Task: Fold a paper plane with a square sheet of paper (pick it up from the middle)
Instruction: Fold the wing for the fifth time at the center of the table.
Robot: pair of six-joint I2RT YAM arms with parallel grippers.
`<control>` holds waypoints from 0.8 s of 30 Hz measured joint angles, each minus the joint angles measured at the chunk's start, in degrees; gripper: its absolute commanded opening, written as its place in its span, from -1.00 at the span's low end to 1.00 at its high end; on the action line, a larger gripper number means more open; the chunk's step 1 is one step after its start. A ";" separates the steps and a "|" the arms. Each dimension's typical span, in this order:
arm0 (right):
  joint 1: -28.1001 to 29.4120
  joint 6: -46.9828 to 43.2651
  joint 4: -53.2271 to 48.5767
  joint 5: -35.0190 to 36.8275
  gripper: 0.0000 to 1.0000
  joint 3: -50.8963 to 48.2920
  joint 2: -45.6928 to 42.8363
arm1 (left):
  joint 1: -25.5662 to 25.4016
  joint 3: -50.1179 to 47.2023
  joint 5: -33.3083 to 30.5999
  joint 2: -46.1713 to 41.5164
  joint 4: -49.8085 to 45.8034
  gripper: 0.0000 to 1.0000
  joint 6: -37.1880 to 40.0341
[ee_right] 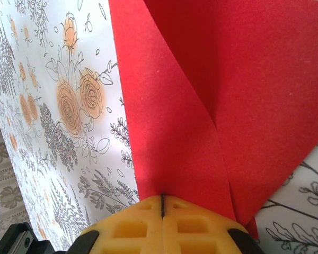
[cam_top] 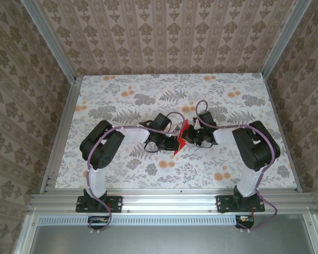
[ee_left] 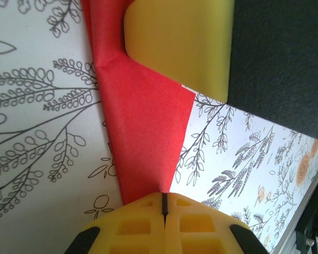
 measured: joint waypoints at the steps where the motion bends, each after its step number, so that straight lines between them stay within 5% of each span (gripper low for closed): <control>1: -0.02 0.00 0.00 0.02 -0.99 0.00 0.00 | 0.07 -0.17 0.04 -0.02 0.31 -0.89 0.00; 13: 0.00 0.04 -0.07 0.07 -0.99 0.11 0.13 | 0.46 -7.10 0.55 -3.98 4.59 -0.89 -0.39; 24: 0.00 0.02 -0.28 -0.07 -0.98 0.61 0.50 | -0.55 -8.00 0.81 -7.28 -5.66 -0.89 3.02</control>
